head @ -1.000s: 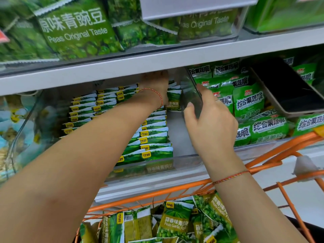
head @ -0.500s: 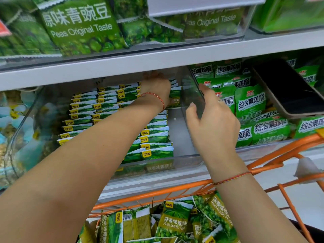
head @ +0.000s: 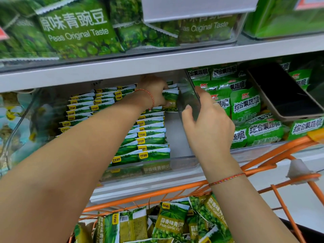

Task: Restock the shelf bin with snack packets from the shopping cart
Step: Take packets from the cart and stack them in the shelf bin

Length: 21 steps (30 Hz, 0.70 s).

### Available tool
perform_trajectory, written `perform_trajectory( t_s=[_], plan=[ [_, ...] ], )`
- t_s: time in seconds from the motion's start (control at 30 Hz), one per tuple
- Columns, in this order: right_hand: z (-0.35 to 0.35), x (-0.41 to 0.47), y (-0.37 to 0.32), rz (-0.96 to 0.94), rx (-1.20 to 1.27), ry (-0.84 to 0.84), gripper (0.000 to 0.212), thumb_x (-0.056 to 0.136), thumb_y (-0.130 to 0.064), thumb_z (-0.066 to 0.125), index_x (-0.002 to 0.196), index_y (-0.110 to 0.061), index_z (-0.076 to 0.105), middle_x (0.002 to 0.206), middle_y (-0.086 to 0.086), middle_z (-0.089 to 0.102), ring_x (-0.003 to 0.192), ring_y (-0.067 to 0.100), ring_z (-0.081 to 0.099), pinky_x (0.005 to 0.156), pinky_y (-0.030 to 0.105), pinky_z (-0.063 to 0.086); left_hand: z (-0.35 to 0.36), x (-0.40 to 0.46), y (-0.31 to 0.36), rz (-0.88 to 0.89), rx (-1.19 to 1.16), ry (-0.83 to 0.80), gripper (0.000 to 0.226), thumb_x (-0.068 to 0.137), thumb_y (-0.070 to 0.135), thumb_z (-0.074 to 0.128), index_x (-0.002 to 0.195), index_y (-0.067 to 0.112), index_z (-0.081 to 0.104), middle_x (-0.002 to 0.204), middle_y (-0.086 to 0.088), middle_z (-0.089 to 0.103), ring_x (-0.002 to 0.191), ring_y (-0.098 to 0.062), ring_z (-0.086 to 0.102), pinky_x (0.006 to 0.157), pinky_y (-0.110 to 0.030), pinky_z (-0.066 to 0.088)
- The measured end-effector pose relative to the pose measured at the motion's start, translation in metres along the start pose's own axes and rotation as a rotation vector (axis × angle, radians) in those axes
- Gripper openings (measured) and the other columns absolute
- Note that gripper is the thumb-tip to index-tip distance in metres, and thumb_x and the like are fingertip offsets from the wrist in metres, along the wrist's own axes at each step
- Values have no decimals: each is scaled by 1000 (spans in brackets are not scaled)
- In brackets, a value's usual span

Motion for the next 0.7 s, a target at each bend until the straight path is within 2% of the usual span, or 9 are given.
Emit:
perform_trajectory(
  t_s=[0.1,0.23,0.33,0.4,0.47,0.5,0.57,0.6,0.7],
  plan=[
    [0,0,0,-6,5,1,38,85,-26,58,119,-9,60,74,10,62,63,30,58,50,12,9,-1,-2,-5,90,-16,30,57,77,44,74,126,19,59,124,-8,58,118,-29,47,94,-32,37],
    [0,-1,0,-13,-3,8,38,86,-25,57,120,-9,59,75,10,62,65,30,58,46,20,12,1,0,-3,34,42,88,56,76,45,73,121,16,58,126,-10,54,119,-31,47,99,-37,39],
    [0,-1,1,-12,-12,7,39,87,-25,57,124,-10,57,79,11,62,70,32,59,47,25,16,2,0,0,-42,135,102,72,72,52,74,123,8,49,129,-14,50,122,-33,44,103,-41,35],
    [0,-1,1,-8,-19,2,40,89,-26,56,126,-12,55,82,11,63,74,32,59,51,28,20,2,-1,-3,-43,97,92,80,72,58,71,129,8,44,134,-13,46,125,-32,42,104,-40,32],
    [0,-2,1,-13,-22,-3,40,90,-27,55,128,-12,54,83,11,62,75,32,58,47,27,18,-1,-4,-11,-75,-63,66,71,81,60,61,131,12,46,134,-11,49,124,-30,44,100,-35,33],
    [0,-1,1,-17,-26,-1,40,90,-27,54,127,-12,54,82,11,62,74,32,58,45,25,15,-3,-4,-17,-116,-160,80,56,88,56,53,124,14,52,126,-13,55,116,-30,49,93,-31,36],
    [-1,-1,1,-10,-42,-2,40,90,-27,54,127,-12,54,82,9,61,75,31,58,47,17,12,-5,0,-31,-210,-287,102,32,99,41,39,93,16,58,93,-15,60,88,-26,53,70,-28,33],
    [0,-1,2,3,-49,-12,39,91,-28,53,127,-13,54,82,8,60,76,30,57,48,16,12,-5,1,-36,-234,-289,72,29,100,36,37,87,17,54,87,-15,58,81,-23,50,67,-28,32],
    [-1,0,1,25,-49,-14,38,90,-26,54,124,-11,56,74,1,45,66,26,48,48,15,11,-6,2,-39,-198,-328,-65,30,95,41,51,105,15,61,106,-9,60,92,-23,53,76,-26,35]
  ],
)
Point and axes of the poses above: each hand's wrist, its own x-axis towards the middle knuckle, its own z-axis out of the palm, y = z × x, the point moved 1 cm from there along x, towards the middle knuckle
